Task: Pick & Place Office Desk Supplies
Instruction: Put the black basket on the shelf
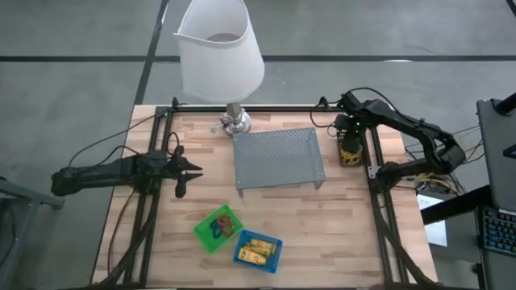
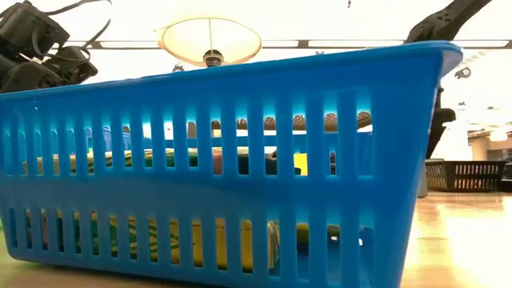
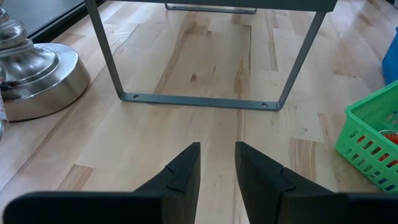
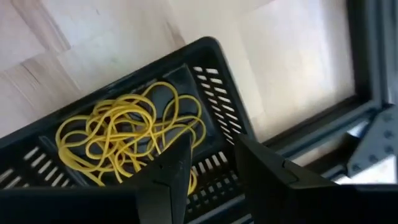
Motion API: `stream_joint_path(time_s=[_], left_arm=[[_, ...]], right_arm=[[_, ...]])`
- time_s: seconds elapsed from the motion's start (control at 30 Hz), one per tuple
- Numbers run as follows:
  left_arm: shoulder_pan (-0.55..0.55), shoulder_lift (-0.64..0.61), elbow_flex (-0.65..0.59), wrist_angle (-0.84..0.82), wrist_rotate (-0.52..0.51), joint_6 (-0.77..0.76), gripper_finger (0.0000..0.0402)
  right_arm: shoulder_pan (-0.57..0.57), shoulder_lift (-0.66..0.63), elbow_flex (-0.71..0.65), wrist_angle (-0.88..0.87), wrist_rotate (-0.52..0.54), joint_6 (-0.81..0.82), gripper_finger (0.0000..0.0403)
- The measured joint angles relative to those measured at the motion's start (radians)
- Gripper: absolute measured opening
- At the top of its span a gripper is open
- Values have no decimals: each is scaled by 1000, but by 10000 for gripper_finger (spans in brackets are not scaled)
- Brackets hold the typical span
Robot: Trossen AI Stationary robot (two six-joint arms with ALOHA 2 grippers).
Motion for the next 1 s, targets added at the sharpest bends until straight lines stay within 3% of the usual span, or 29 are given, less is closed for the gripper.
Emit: stream_joint_path(time_s=[0.3,1.0], left_arm=[[0,0,0,0,0,0,106],[0,0,0,0,0,0,106]], right_arm=[[0,118,2,89,67,-58,100],[-1,114,2,124,18,-62,72]])
